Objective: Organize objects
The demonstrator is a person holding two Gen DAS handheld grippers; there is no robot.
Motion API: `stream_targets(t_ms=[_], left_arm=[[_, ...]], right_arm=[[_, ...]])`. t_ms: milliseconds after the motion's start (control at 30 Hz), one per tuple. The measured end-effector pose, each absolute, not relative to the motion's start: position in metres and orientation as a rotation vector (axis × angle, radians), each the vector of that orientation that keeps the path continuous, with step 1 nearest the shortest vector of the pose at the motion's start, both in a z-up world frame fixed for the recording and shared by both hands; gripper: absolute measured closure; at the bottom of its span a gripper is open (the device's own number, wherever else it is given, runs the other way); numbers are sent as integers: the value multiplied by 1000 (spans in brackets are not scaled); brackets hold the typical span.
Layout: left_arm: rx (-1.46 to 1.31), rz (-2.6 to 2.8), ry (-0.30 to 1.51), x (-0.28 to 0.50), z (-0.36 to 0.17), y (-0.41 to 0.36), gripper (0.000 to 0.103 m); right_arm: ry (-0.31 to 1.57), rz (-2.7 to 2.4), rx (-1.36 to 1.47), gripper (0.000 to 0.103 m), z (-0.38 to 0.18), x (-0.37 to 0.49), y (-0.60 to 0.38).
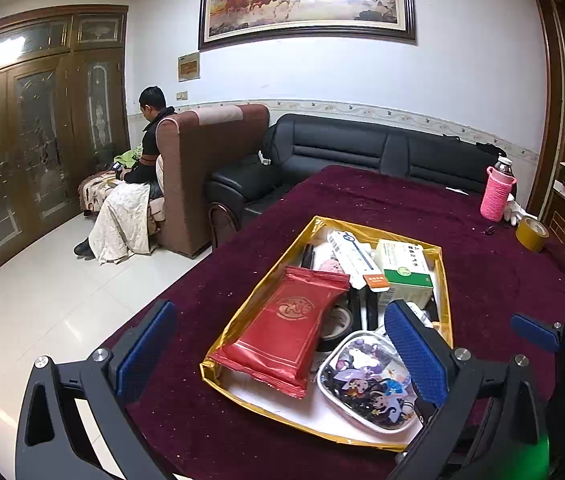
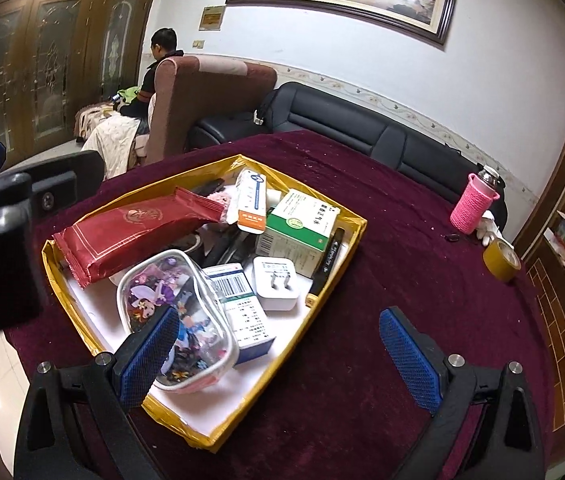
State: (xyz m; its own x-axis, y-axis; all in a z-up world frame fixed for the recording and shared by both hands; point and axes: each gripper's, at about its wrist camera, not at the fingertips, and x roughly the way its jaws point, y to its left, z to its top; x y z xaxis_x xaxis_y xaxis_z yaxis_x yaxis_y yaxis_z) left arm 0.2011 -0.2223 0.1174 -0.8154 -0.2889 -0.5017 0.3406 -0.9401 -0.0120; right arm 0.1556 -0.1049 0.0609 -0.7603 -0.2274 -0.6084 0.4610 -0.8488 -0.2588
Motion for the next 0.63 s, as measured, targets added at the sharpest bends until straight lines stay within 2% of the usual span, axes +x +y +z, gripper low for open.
stream_targets(t_ms=[633], left_arm=[[734,-2678,167,202,113,-235,0]], right_arm=[[595,-2571,824,1,61,156,-123]])
